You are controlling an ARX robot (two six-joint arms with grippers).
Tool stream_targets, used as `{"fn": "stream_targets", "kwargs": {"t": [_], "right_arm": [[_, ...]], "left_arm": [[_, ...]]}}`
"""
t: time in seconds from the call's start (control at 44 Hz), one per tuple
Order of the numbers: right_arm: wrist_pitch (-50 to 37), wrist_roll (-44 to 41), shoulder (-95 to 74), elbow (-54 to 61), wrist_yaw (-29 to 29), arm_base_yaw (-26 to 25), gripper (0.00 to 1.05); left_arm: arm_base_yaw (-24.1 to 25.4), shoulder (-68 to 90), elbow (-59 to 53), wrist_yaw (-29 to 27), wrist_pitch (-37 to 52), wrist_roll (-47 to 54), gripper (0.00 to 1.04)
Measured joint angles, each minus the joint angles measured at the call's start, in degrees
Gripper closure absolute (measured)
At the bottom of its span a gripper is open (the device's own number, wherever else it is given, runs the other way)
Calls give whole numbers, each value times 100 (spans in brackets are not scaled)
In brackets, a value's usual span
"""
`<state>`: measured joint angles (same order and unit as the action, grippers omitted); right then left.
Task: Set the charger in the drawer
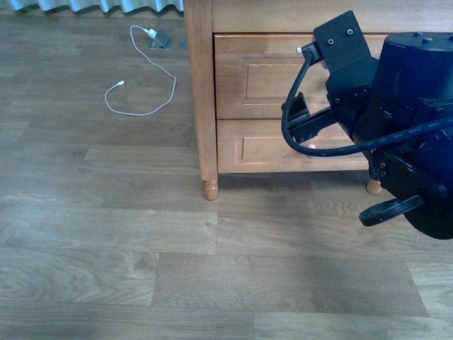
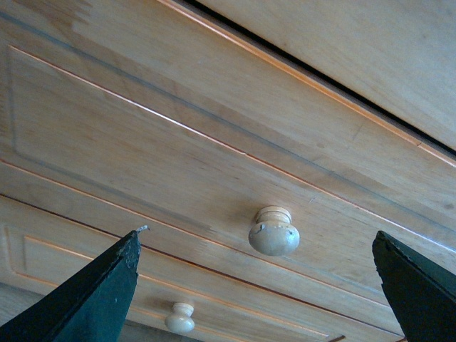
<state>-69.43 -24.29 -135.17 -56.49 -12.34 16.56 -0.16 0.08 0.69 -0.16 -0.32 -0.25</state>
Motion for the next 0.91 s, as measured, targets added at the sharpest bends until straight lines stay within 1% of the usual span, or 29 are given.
{"fn": "stream_targets", "kwargs": {"t": [0.501,0.91], "right_arm": [[396,367,-599,-798,-2,-280,8],[415,466,-623,-896,39,-243,8]], "left_arm": [[0,0,0,0,0,0,6],[0,0,0,0,0,0,6]]}}
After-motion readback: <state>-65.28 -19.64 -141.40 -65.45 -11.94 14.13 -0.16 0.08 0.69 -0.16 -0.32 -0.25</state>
